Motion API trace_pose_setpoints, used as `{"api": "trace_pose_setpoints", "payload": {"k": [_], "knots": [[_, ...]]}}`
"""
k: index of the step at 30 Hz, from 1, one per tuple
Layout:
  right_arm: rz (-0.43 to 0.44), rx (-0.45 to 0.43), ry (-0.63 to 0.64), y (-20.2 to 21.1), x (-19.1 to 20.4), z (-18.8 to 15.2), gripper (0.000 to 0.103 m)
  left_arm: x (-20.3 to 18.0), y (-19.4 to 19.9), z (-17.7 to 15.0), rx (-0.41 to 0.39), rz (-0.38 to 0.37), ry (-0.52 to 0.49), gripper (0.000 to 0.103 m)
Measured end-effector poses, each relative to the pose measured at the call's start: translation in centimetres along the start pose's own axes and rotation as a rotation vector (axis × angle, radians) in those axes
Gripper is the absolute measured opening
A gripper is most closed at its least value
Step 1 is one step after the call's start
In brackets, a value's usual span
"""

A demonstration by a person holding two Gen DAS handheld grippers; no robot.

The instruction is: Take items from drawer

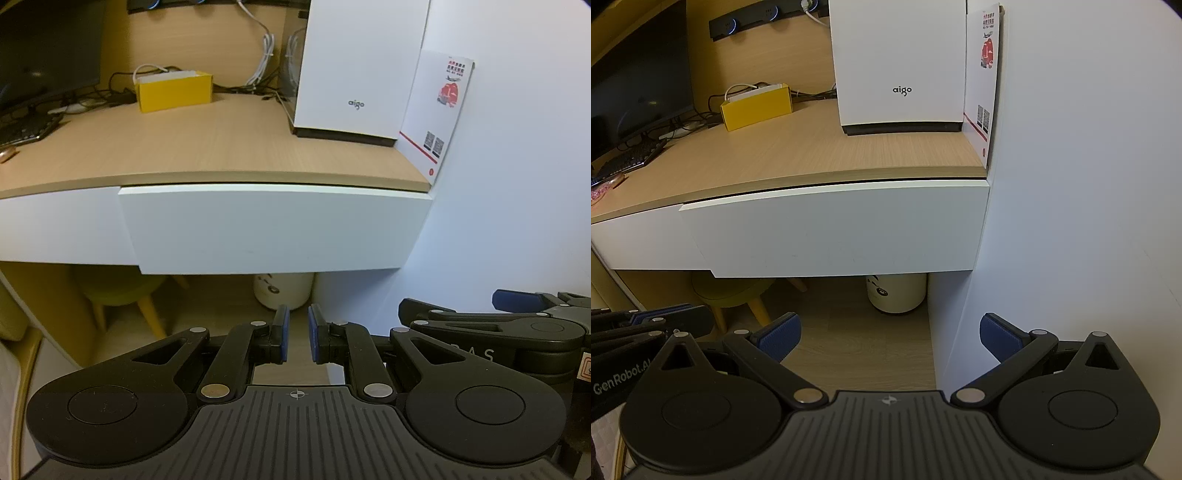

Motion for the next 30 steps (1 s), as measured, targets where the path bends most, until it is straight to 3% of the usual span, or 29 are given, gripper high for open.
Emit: {"api": "trace_pose_setpoints", "payload": {"k": [23,30], "knots": [[-0.004,0.006,-0.006,-0.4,-0.2,-0.2,0.103,-0.4,-0.7,0.5,0.001,-0.019,0.000,0.014],[-0.009,-0.022,-0.071,-0.5,-0.9,-0.2,0.103,1.3,-1.2,1.1,0.003,-0.030,-0.020,0.014]]}}
Point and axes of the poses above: each gripper's, at about its wrist camera, not at the fingertips, and y roughly against the way its jaws point, x to its left, z to its top, the point moved 7 cm from there along -y, roughly the way its jaws point, and after that the axes turned 4 degrees about x, right-handed, at the moved point
